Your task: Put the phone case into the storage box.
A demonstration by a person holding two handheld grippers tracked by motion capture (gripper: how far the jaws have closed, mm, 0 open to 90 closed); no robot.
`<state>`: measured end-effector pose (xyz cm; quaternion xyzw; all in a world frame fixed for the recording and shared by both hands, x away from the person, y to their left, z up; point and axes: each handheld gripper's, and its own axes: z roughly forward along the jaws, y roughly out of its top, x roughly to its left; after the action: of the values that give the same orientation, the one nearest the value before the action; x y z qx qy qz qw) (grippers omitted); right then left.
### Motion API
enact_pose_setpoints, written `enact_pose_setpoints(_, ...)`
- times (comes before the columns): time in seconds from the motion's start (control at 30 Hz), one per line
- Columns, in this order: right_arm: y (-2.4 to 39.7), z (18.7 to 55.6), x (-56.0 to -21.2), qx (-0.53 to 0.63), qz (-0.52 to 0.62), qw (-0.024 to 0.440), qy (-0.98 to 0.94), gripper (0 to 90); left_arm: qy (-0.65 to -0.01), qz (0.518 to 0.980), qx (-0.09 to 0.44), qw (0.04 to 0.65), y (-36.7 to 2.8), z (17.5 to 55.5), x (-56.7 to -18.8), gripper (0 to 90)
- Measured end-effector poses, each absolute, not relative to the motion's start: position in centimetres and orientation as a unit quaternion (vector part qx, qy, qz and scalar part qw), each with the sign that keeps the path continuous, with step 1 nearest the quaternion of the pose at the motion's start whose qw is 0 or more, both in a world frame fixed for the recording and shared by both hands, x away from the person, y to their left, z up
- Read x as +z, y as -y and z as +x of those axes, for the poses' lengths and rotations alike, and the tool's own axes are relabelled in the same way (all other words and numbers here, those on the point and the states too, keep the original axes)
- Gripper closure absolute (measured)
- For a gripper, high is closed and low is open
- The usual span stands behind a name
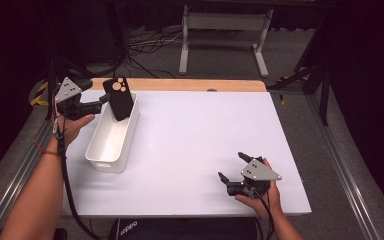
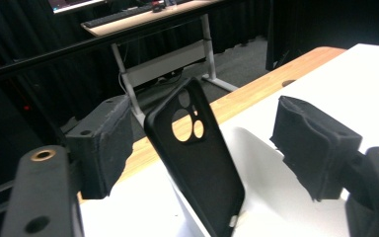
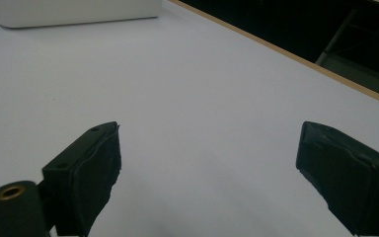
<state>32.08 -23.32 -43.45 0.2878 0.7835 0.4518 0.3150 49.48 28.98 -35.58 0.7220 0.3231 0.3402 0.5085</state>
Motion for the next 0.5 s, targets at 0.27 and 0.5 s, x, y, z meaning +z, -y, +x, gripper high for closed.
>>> enact_pose_setpoints(0.27, 23.5, 32.2, -43.2, 0.456, 0.293, 0.324, -0.775, 10.9, -0.324, 0.717, 0.347, 0.510, -28.7, 48.0, -35.3, 14.1)
enact_pose_setpoints(0.5, 23.4, 32.3, -43.2, 0.457, 0.293, 0.325, -0.774, 10.9, -0.308, 0.722, 0.347, 0.513, -28.1, 46.8, -35.4, 11.7)
